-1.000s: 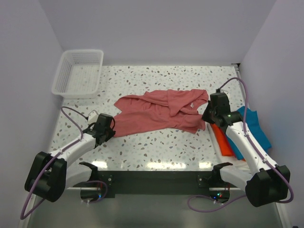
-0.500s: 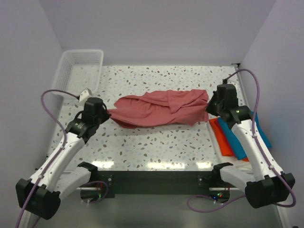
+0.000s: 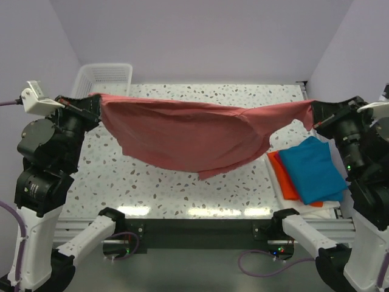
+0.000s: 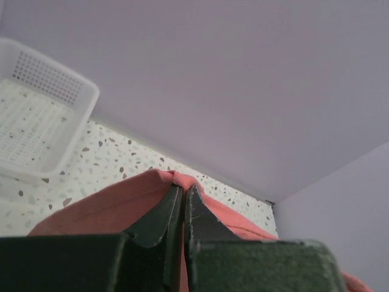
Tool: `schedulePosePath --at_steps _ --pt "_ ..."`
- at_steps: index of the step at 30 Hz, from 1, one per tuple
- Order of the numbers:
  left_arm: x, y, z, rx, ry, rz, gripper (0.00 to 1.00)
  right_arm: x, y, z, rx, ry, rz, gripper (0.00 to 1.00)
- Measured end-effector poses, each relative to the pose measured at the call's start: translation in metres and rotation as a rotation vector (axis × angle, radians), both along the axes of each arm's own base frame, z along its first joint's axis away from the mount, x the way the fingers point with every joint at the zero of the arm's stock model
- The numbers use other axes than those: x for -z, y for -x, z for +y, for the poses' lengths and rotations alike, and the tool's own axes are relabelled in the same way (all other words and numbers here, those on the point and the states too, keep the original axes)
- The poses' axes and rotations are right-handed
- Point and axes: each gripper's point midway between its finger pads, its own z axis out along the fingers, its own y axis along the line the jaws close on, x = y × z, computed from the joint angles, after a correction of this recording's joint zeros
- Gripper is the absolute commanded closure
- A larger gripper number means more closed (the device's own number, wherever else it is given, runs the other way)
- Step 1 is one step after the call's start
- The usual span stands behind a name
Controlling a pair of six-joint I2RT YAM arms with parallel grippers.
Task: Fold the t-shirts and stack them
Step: Flatten the tshirt out
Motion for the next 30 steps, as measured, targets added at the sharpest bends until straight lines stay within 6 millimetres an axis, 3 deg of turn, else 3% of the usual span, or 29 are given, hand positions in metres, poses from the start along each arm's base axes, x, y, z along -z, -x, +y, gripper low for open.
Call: schedulePosePath --at_steps 2,4,8,14,16,18,19,22,24,26,28,30 --pt "-0.015 0.006 0.002 -0.001 0.004 -0.035 1.00 -0.022 0.011 -0.002 0.000 -0.012 -0.061 1.00" --pt "-0.020 0.005 0.003 -0.003 0.005 -0.045 1.00 -0.032 0.015 -0.002 -0.007 -0.017 -0.087 1.00" --pt "-0.009 -0.025 -0.008 -0.003 -0.007 -0.015 1.00 -0.025 -0.014 0.012 -0.053 -0.005 -0.054 1.00" --pt "0.035 -0.130 -0.041 0.021 -0.076 0.074 1.00 0.025 -0.140 0.046 -0.111 0.044 0.091 1.00" --pt "0.057 -0.182 -0.049 0.040 -0.092 0.116 1.00 0.053 -0.194 0.057 -0.117 0.063 0.154 1.00" --pt "0.067 -0.231 -0.047 0.054 -0.090 0.135 1.00 0.069 -0.242 0.064 -0.118 0.078 0.195 1.00" --pt "0.070 -0.252 -0.045 0.063 -0.087 0.143 1.00 0.070 -0.259 0.065 -0.115 0.081 0.200 1.00" --pt "0.044 -0.312 -0.030 0.086 -0.069 0.068 1.00 0.043 -0.304 0.066 -0.101 0.077 0.105 1.00" --pt "0.017 -0.326 -0.020 0.097 -0.064 -0.002 1.00 0.023 -0.305 0.061 -0.089 0.073 0.050 1.00" --pt "-0.012 -0.323 -0.010 0.106 -0.065 -0.074 1.00 -0.006 -0.292 0.053 -0.070 0.069 -0.027 1.00" --pt "-0.046 -0.308 -0.001 0.110 -0.071 -0.160 1.00 -0.031 -0.270 0.046 -0.056 0.067 -0.093 1.00" --pt "-0.066 -0.289 0.003 0.114 -0.076 -0.215 1.00 -0.052 -0.241 0.039 -0.043 0.064 -0.147 1.00"
